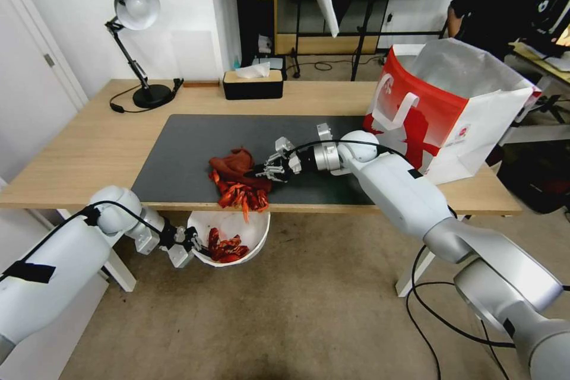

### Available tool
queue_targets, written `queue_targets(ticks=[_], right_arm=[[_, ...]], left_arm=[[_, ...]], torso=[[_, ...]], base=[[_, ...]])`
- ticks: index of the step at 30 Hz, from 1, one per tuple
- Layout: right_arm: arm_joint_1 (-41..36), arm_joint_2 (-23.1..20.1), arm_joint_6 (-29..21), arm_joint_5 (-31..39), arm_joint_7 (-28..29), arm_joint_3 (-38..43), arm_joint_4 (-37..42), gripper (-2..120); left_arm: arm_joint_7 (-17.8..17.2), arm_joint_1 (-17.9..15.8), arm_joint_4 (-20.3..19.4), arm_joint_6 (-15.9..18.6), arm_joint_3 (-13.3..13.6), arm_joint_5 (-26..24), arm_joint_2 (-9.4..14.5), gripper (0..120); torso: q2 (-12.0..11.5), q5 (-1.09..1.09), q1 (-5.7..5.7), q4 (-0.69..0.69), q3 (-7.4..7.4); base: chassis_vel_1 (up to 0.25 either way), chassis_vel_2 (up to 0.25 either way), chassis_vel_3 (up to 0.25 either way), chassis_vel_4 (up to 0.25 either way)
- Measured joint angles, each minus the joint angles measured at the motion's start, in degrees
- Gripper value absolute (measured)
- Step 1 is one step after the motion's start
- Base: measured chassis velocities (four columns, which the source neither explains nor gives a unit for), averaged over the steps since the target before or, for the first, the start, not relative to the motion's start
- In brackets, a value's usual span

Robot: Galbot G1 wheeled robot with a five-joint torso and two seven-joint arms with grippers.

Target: Sweep shrimp from table into container with towel, then put container into takeout bag.

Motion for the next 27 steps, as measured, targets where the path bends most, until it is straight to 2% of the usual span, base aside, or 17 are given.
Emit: queue_targets(ticks=[22, 27], right_arm=[[-6.93, -5.22, -1.74, 1.87, 0.61, -0.59, 12.62, 0], [-8.22, -5.96, -2.07, 1.94, 0.62, -0.71, 14.88, 0]], left_arm=[[0.0, 0.06, -0.1, 0.17, -0.02, -0.15, 0.35, 0], [0.02, 0.9, -0.58, 0.18, -0.98, -0.15, 0.58, 0]], torso=[[0.0, 0.01, 0.0, 0.0, 0.0], [0.0, 0.01, 0.02, -0.01, 0.0]], base=[[0.0, 0.0, 0.0, 0.0], [0.0, 0.0, 0.0, 0.0]])
